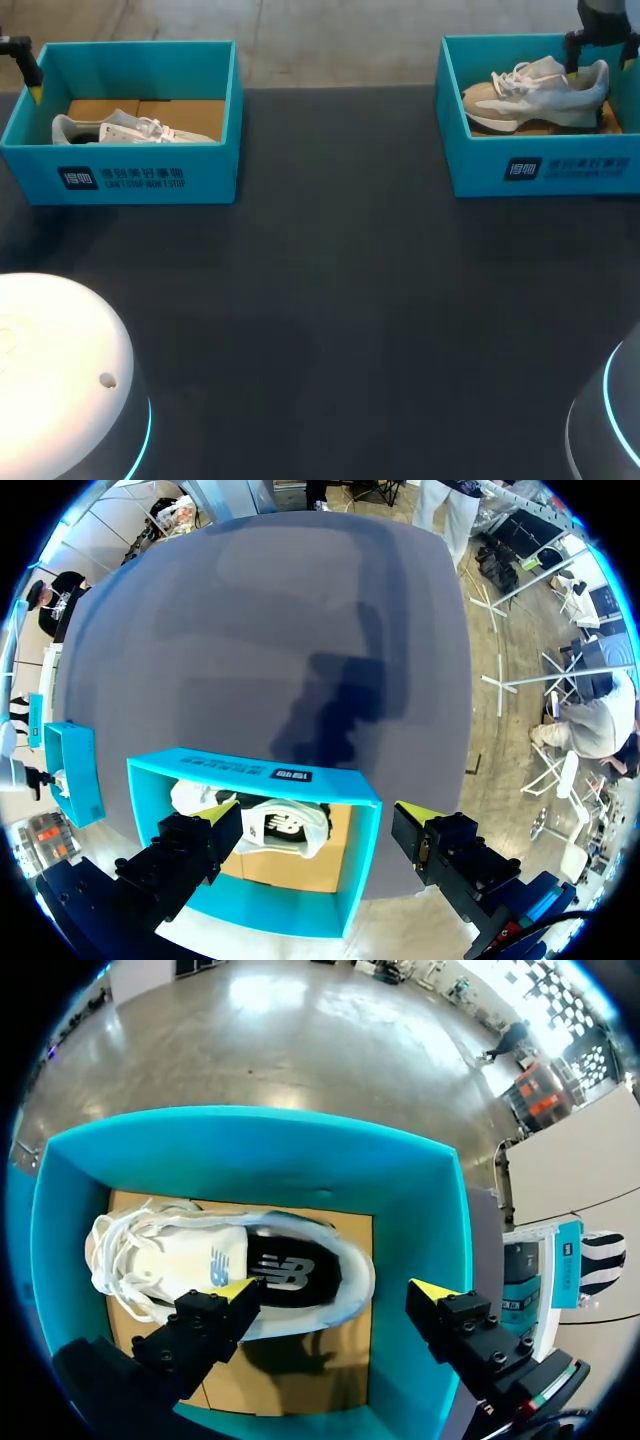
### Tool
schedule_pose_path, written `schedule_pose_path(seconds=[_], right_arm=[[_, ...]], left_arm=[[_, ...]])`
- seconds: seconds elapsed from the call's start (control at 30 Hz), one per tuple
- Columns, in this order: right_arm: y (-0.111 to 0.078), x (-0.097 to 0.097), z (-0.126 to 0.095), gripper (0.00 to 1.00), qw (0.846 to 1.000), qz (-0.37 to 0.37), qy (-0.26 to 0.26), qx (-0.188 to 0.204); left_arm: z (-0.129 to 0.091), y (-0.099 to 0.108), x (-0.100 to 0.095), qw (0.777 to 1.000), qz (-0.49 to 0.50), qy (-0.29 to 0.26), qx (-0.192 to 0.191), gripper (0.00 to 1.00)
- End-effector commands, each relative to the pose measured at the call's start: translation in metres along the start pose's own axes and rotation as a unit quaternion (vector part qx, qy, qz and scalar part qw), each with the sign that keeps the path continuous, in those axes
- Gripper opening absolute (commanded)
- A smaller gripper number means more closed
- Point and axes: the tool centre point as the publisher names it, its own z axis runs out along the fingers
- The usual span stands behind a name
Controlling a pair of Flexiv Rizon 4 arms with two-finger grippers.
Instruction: Take the shoe out of the shoebox, open the shoe tongue, remove and reinsert the insole, then place the shoe into the shoebox
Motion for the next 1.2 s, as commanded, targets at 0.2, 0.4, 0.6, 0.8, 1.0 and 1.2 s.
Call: schedule_pose_path(seconds=[0.2, 0.4, 0.6, 0.8, 1.0, 1.2], right_arm=[[0.009, -0.006, 0.014, 1.00, 1.000, 0.000, 0.000, 0.012], [0.009, -0.009, 0.020, 1.00, 1.000, 0.002, -0.001, 0.020], [0.007, -0.007, 0.026, 1.00, 1.000, -0.001, 0.005, 0.028], [0.008, -0.006, 0.030, 1.00, 0.999, -0.003, 0.007, 0.034], [0.009, -0.007, 0.038, 0.98, 0.999, -0.007, 0.006, 0.045], [0.010, -0.009, 0.042, 0.90, 0.998, -0.013, 0.008, 0.056]], left_arm=[[0.000, -0.001, 0.000, 1.000, 0.000, 0.001, -0.001, 1.00], [0.000, -0.001, 0.000, 1.000, 0.000, 0.001, -0.001, 1.00], [0.000, -0.001, 0.000, 1.000, 0.000, 0.001, -0.001, 1.00], [0.000, -0.001, 0.000, 1.000, 0.000, 0.001, -0.001, 1.00], [0.000, -0.001, 0.000, 1.000, 0.000, 0.001, -0.001, 1.00], [0.000, -0.001, 0.000, 1.000, 0.000, 0.001, -0.001, 1.00]])
